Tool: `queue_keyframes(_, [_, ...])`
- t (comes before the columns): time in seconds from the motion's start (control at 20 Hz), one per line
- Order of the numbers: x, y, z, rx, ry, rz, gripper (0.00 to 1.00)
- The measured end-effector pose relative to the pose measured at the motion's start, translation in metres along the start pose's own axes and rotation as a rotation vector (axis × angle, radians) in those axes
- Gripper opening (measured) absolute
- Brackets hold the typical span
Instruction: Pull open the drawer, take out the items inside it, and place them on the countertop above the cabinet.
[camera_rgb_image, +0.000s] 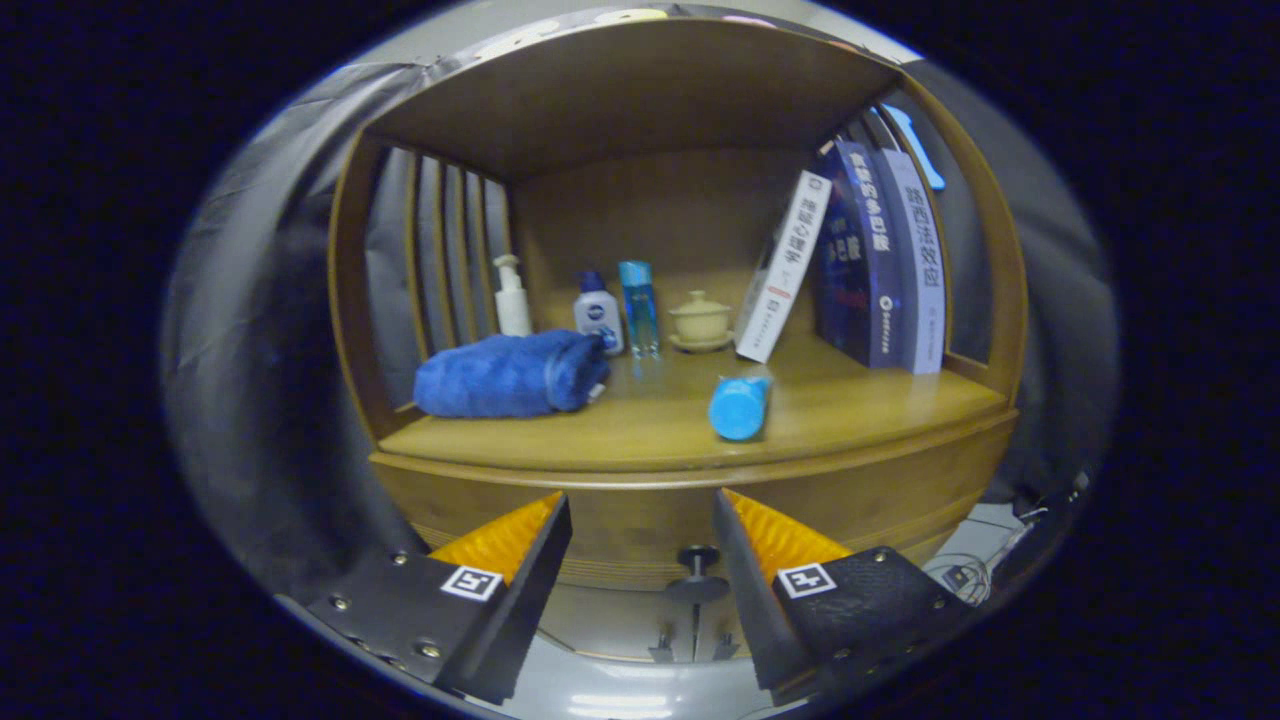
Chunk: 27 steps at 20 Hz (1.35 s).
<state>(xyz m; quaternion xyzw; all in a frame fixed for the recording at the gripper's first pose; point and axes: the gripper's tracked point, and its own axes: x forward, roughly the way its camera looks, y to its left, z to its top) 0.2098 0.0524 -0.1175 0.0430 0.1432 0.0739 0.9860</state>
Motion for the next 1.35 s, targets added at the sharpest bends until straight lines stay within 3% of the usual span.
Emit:
queue_keyframes(0.4, [-0.090, 0.027, 0.090, -0.070, -0.209, 0.020, 0.75])
queue_keyframes(0.65, [-0.157, 0.057, 0.116, -0.125, -0.272, 0.167, 0.68])
queue_keyframes(0.8, [-0.184, 0.038, 0.122, -0.141, -0.264, 0.089, 0.63])
queue_keyframes(1.35, [-0.241, -0.006, 0.130, -0.099, -0.302, -0.105, 0.63])
